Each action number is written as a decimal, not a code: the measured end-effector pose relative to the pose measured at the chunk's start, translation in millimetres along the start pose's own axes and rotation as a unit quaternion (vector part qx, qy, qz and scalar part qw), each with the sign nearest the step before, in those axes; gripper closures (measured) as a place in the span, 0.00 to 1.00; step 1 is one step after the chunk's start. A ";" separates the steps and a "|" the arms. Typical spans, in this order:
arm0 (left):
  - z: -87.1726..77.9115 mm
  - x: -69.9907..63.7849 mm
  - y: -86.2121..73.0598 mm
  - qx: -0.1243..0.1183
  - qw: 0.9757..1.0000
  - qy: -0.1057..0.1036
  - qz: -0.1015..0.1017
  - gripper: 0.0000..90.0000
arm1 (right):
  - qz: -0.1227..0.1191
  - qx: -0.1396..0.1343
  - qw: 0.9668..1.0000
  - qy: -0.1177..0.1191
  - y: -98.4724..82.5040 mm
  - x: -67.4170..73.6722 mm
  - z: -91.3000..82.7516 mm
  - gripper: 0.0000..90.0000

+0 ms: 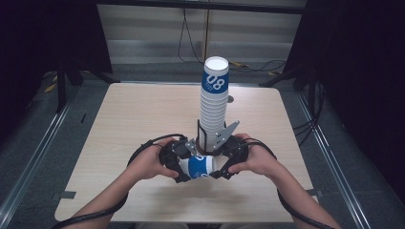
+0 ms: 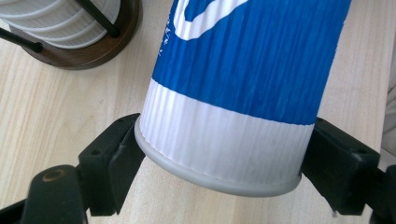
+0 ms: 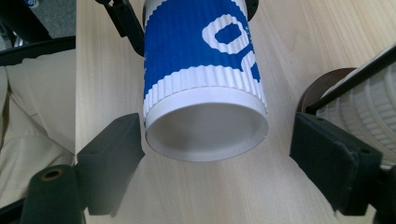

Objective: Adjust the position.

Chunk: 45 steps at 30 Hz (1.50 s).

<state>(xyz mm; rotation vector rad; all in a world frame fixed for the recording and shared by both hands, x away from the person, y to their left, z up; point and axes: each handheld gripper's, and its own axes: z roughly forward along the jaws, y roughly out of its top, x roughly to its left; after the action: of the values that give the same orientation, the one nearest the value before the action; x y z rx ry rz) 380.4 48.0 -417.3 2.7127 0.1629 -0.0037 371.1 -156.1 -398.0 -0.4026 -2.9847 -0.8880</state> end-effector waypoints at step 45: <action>-2.2 2.1 10.8 -0.003 1.000 -0.023 -0.004 0.20 | -0.025 0.014 0.999 0.017 6.8 2.0 14.3 0.30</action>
<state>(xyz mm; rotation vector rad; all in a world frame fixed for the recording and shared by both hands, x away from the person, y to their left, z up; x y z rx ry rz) 383.6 39.4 -410.9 2.7030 0.1604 -0.0672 371.9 -142.4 -406.2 -0.3111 -2.9849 -0.8457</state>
